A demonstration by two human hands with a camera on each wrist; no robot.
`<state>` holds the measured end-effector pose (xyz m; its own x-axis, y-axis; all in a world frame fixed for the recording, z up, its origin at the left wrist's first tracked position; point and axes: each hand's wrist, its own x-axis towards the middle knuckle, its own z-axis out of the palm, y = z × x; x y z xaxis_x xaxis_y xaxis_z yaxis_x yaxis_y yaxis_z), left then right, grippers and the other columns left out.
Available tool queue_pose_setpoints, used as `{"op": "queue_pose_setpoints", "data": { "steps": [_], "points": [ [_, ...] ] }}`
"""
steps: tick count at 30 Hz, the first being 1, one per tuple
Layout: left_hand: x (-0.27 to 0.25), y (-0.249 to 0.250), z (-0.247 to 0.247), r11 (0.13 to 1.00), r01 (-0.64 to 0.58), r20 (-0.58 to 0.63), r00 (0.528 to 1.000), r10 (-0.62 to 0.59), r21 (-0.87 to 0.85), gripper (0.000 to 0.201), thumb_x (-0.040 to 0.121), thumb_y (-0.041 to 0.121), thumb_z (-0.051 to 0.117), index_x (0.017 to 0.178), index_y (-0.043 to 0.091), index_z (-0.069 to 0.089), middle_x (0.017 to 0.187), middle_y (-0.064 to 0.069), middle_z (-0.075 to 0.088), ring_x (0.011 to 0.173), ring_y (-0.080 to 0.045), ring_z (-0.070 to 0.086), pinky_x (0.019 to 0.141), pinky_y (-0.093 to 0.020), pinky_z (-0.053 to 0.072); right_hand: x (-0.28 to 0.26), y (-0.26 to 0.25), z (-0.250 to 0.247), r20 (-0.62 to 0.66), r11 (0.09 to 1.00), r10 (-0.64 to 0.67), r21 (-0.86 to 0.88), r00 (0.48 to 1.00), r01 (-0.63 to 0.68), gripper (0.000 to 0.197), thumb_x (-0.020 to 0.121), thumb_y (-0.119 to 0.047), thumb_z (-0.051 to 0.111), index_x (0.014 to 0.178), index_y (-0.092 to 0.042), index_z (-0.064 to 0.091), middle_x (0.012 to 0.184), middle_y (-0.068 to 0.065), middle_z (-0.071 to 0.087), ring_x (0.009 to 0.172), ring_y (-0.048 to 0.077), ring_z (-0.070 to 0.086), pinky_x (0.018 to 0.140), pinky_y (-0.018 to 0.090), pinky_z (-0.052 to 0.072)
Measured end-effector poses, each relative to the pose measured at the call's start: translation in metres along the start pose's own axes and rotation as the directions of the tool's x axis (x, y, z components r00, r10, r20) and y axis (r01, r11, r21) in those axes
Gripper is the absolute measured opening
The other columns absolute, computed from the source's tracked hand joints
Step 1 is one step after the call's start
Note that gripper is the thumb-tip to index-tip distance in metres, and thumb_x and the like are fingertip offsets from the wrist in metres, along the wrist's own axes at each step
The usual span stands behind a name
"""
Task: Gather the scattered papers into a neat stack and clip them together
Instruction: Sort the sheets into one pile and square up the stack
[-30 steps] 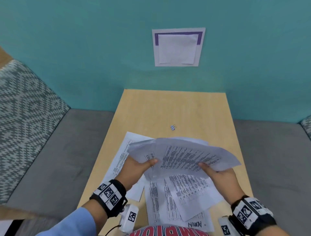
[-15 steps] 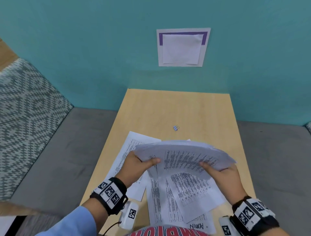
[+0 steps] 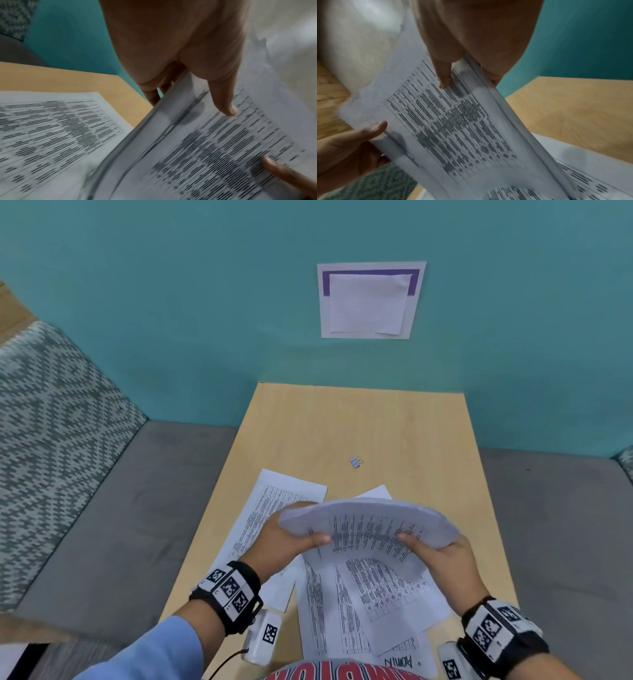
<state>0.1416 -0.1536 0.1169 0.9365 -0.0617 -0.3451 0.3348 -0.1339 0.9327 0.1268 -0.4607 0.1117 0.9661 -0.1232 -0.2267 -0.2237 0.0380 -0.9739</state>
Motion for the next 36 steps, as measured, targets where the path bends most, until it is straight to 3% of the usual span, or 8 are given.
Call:
{"op": "queue_pose_setpoints", "data": {
  "steps": [4,13,17,20,26,30,33,36],
  "points": [
    [0.003,-0.002,0.005,1.0,0.019,-0.015,1.0,-0.019,0.023,0.024,0.083,0.016,0.092,0.105,0.02,0.083,0.104,0.003,0.085,0.097,-0.012,0.08,0.091,-0.036,0.06,0.009,0.001,0.01,-0.088,0.994,0.037,-0.096,0.995,-0.046,0.013,0.081,-0.01,0.086,0.09,-0.015,0.078,0.094,0.02,0.081,0.093,0.036,0.077,0.086,0.049,0.062],
    [0.004,0.013,-0.015,0.987,-0.049,0.011,0.999,0.047,0.151,0.044,0.078,0.015,0.096,0.117,0.027,0.078,0.117,-0.003,0.08,0.103,-0.015,0.076,0.088,-0.028,0.063,0.004,-0.008,-0.001,0.111,0.997,0.01,-0.081,0.994,-0.001,0.031,0.075,-0.01,0.091,0.104,-0.016,0.081,0.096,0.005,0.084,0.09,0.019,0.079,0.08,0.027,0.062],
    [0.004,0.023,-0.027,0.99,-0.094,-0.065,0.993,0.101,0.104,0.036,0.082,0.006,0.092,0.113,0.018,0.078,0.114,-0.013,0.08,0.1,-0.027,0.078,0.088,-0.031,0.065,0.009,0.01,0.002,0.061,0.979,0.117,-0.173,0.991,-0.104,0.019,0.068,-0.032,0.095,0.071,-0.021,0.079,0.053,0.002,0.066,0.05,0.014,0.058,0.059,0.024,0.046],
    [0.004,0.039,-0.037,0.956,-0.185,-0.026,0.98,0.196,0.229,0.027,0.083,0.015,0.092,0.107,0.02,0.08,0.109,-0.003,0.083,0.105,-0.024,0.079,0.098,-0.039,0.062,0.014,0.015,0.009,-0.025,0.977,0.086,-0.192,0.996,-0.089,0.012,0.081,-0.019,0.088,0.086,-0.013,0.079,0.073,0.003,0.081,0.075,0.026,0.078,0.068,0.034,0.061],
    [-0.011,0.103,-0.026,0.513,-0.394,0.265,0.914,0.307,0.762,0.023,0.086,0.045,0.082,0.108,0.041,0.076,0.102,0.02,0.079,0.096,0.001,0.07,0.087,-0.032,0.059,0.007,-0.01,0.017,0.111,0.932,-0.092,-0.339,0.99,0.125,0.019,0.09,-0.015,0.079,0.078,-0.03,0.078,0.057,-0.021,0.068,0.055,-0.001,0.059,0.055,0.01,0.042],
    [-0.017,0.109,-0.003,0.135,-0.451,0.421,0.884,0.204,0.882,0.022,0.099,0.042,0.061,0.118,0.042,0.071,0.11,0.012,0.079,0.1,-0.014,0.07,0.071,-0.031,0.048,-0.003,-0.042,0.018,0.377,0.834,-0.235,-0.394,0.896,0.385,0.037,0.095,-0.011,0.073,0.093,-0.047,0.081,0.095,-0.021,0.08,0.091,0.003,0.075,0.081,0.019,0.055],
    [-0.017,0.103,-0.003,0.194,-0.452,0.405,0.883,0.238,0.871,0.018,0.102,0.033,0.059,0.105,0.038,0.077,0.095,0.008,0.079,0.081,-0.014,0.064,0.057,-0.027,0.035,0.002,-0.043,0.007,0.34,0.839,-0.169,-0.443,0.925,0.317,0.027,0.089,-0.013,0.079,0.098,-0.039,0.081,0.097,-0.011,0.081,0.095,0.013,0.074,0.088,0.035,0.056],
    [-0.014,0.093,-0.02,0.498,-0.387,0.308,0.922,0.235,0.776,0.029,0.099,0.033,0.071,0.071,0.024,0.069,0.06,0.007,0.057,0.058,-0.004,0.042,0.056,-0.027,0.029,0.008,-0.03,-0.026,0.084,0.879,-0.064,-0.466,0.994,0.096,0.047,0.073,-0.025,0.093,0.115,-0.031,0.073,0.114,-0.013,0.075,0.109,0.008,0.068,0.093,0.027,0.051]
  ]
}}
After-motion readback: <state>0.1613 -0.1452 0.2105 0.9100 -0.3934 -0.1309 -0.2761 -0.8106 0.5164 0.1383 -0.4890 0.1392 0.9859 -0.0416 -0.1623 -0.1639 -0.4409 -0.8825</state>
